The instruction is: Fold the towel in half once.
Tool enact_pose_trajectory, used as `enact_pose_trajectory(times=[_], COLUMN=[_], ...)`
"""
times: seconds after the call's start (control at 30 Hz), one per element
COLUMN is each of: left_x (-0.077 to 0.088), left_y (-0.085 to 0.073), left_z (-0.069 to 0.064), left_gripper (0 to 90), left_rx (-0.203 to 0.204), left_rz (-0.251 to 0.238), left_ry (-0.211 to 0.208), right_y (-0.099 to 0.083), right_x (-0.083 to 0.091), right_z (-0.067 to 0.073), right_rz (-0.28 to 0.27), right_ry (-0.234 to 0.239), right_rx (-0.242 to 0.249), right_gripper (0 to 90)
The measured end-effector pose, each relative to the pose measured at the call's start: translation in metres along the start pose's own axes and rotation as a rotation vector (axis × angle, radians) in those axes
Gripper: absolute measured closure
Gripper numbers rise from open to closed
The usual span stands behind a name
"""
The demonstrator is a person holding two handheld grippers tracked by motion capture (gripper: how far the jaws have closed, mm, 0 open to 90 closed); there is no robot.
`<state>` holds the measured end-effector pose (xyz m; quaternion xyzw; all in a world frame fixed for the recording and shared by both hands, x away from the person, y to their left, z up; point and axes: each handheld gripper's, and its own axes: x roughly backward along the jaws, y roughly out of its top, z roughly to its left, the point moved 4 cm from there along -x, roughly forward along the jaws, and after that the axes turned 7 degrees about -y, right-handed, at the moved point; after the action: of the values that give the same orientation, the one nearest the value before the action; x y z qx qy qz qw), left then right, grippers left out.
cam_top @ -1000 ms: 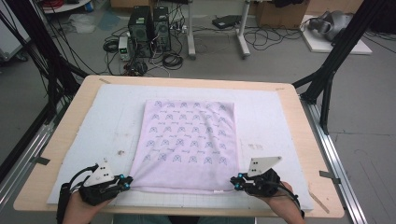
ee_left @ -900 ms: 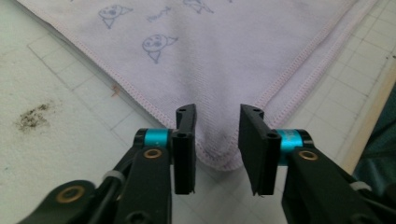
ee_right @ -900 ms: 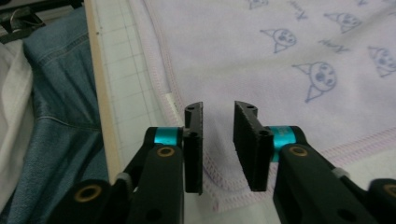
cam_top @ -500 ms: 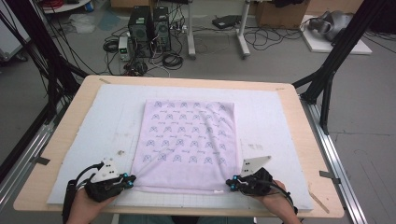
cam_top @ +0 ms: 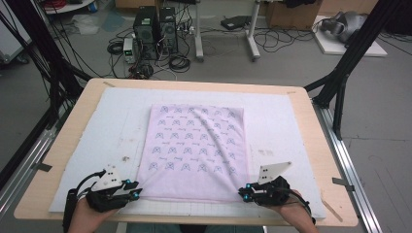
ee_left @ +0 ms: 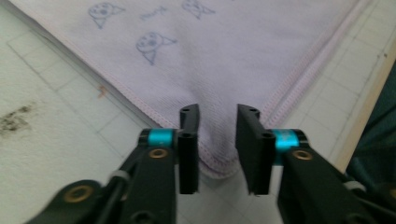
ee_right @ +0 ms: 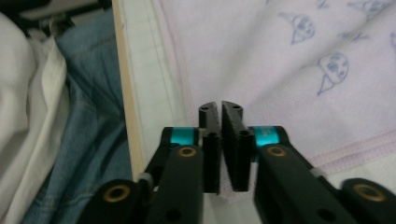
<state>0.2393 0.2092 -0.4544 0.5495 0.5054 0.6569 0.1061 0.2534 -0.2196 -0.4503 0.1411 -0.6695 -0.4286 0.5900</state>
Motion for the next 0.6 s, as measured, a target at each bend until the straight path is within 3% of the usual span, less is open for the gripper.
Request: enact_pose_trajectory(times=[0.03,0.23,0.4,0.6], left_x=[0.001,-0.002,-0.01,-0.016], left_y=[0.002,0.019,0.036,0.056], left_z=[0.002,0.017,0.028,0.04], left_gripper=[60.2,49.8,43.3,38.3], left_rx=[0.003,0.033,0.037,0.046], left_rz=[-0.007,-0.058,-0.084,-0.109], left_ry=[0.007,0.013,0.018,0.01], right_y=[0.002,0.018,0.028,0.045], right_x=[0.001,0.003,-0.001,0.004], right_z=[-0.002,-0.023,-0.046,-0.068], right_rz=[-0.007,-0.054,-0.051,-0.07], right_ry=[-0.01,-0.07,-0.124,-0.179], right_rx=[-0.011,-0.057,-0.109,-0.135], right_gripper=[70.8,56.5,44.6,36.8])
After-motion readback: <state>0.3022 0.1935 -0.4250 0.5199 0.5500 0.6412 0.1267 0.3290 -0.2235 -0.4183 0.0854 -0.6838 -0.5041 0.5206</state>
